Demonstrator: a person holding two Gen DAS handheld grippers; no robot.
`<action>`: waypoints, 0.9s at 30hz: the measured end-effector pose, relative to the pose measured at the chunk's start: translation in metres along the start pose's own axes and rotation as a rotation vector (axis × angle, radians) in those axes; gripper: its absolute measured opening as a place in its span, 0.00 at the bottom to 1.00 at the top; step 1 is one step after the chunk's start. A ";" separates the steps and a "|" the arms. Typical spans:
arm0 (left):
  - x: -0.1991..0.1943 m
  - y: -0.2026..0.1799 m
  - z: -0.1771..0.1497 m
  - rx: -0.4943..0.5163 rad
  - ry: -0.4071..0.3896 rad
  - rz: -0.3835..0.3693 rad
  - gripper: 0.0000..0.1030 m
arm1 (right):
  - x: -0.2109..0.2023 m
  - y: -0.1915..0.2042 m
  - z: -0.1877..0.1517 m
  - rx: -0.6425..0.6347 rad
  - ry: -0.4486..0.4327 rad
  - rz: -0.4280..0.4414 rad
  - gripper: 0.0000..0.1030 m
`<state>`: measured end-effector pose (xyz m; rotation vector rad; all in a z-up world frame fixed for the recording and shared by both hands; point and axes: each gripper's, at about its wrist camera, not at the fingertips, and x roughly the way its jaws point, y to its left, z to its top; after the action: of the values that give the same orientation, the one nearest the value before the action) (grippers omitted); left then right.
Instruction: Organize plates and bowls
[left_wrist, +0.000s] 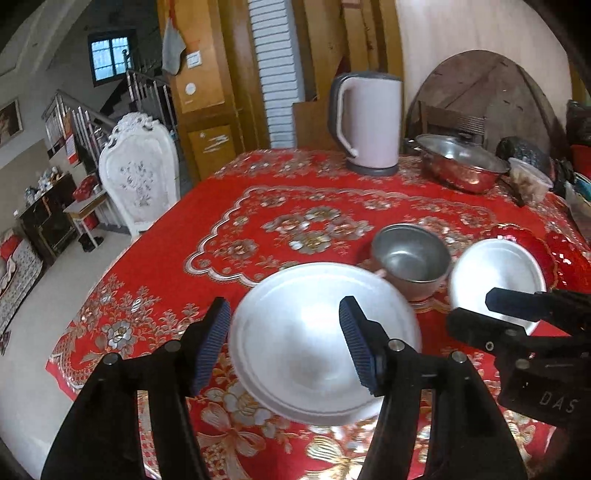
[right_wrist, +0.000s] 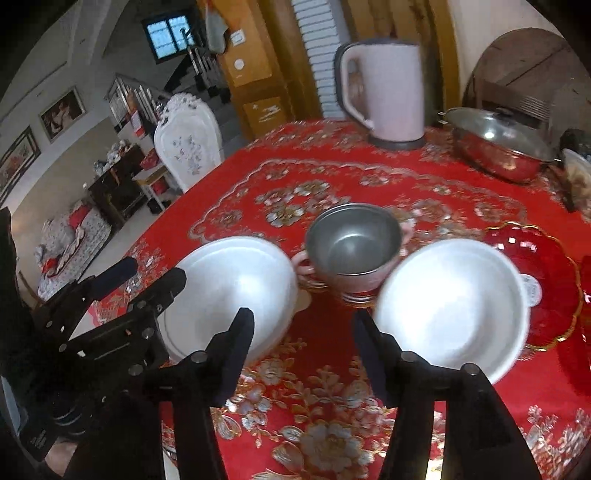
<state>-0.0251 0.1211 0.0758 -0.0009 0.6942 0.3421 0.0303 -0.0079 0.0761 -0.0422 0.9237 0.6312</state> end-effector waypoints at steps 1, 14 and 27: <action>-0.002 -0.003 0.000 0.005 -0.004 -0.006 0.60 | -0.005 -0.004 -0.003 0.008 -0.011 -0.007 0.59; -0.013 -0.060 0.000 0.063 -0.016 -0.167 0.65 | -0.053 -0.068 -0.025 0.114 -0.062 -0.095 0.69; -0.011 -0.108 -0.006 0.103 0.034 -0.262 0.65 | -0.081 -0.121 -0.051 0.212 -0.071 -0.157 0.69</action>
<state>-0.0030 0.0152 0.0661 0.0003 0.7353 0.0546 0.0211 -0.1622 0.0782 0.0958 0.9042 0.3846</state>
